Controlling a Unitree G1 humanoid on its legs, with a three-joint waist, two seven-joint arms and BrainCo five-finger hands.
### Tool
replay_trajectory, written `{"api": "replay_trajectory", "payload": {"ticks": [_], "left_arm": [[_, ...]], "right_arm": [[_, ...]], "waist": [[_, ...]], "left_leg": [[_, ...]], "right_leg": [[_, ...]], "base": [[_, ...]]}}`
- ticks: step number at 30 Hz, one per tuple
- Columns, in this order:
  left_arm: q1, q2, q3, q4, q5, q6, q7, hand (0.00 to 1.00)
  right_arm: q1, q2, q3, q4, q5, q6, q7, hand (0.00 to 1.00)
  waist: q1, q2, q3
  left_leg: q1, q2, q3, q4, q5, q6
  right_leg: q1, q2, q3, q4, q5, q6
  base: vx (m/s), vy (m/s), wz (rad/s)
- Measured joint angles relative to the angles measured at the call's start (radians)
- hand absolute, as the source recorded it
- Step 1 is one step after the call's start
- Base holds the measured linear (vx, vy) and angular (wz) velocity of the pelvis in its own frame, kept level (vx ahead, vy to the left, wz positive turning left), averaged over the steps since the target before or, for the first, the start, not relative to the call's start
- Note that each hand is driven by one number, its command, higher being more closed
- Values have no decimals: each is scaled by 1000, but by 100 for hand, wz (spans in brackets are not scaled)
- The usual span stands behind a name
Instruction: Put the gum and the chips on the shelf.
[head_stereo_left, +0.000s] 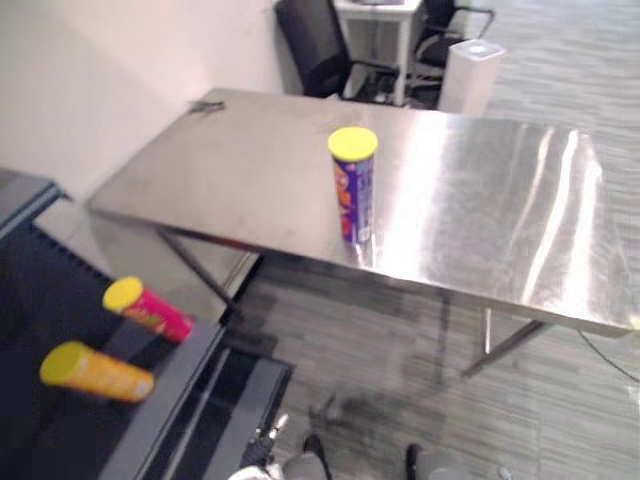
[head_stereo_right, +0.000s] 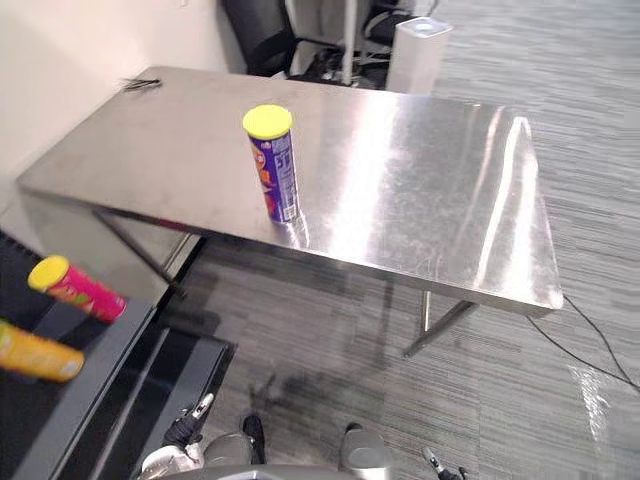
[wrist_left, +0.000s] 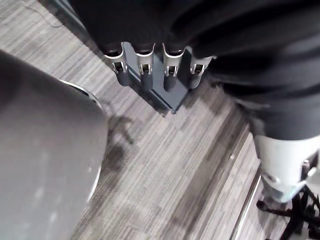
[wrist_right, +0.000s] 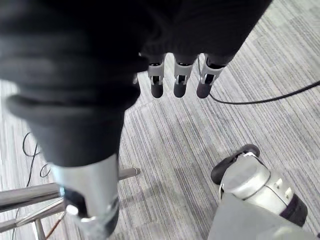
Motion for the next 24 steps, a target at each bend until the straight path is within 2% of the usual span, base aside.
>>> {"api": "replay_trajectory", "payload": {"ticks": [2, 3, 6, 10, 15, 18, 21, 24], "left_arm": [[-10, 18, -1, 5, 3, 0, 0, 0], [-8, 18, -2, 12, 4, 1, 0, 0], [-9, 19, -18, 40, 9, 2, 2, 0], [-9, 19, -50, 53, 16, 0, 4, 0], [-9, 20, -54, 60, 54, 0, 9, 0], [-8, 20, -48, 76, 63, 0, 10, 0], [-4, 19, -34, 77, 89, 1, 10, 0], [4, 19, -24, 72, 91, 1, 10, 0]], "right_arm": [[7, 21, -10, 0, 12, 1, 1, 0], [6, 23, -10, 0, 12, 1, 1, 0], [-21, 25, -9, -3, 12, 1, 3, 0], [-44, 28, -9, -1, 12, 0, 3, 0], [-46, 28, -31, 11, 13, 1, -9, 0], [-48, 20, -114, 37, 14, 1, -19, 0], [-83, 1, -258, 49, 18, 2, -42, 0], [-130, -73, -445, 48, 65, 5, -67, 0]], "waist": [[1, -19, -9], [2, -25, -15], [3, -14, -26], [5, -3, -41], [3, -3, -53], [5, -2, -73], [8, 7, -80], [6, 11, -83]], "left_leg": [[7, -32, 22, -3, -13, 12], [18, -51, 48, -4, -19, 30], [36, -87, 81, -5, -40, 62], [66, -99, 105, -26, -45, 69], [95, -100, 112, -58, -44, 69], [104, -99, 131, -72, -44, 68], [123, -89, 160, -99, -44, 68], [139, -88, 182, -127, -44, 68]], "right_leg": [[0, -32, 14, -25, 14, 26], [0, -50, 33, -34, 22, 39], [2, -84, 86, -65, 39, 65], [0, -89, 115, -94, 92, 70], [4, -89, 113, -138, 145, 71], [4, -87, 114, -159, 164, 71], [0, -72, 117, -186, 198, 72], [-9, -64, 117, -204, 214, 71]], "base": [[257, 234, -28], [287, 251, -35], [210, 186, -45], [139, 114, -45], [74, 45, -29], [-5, 14, -20], [-42, -6, -37], [-104, -34, -36]]}}
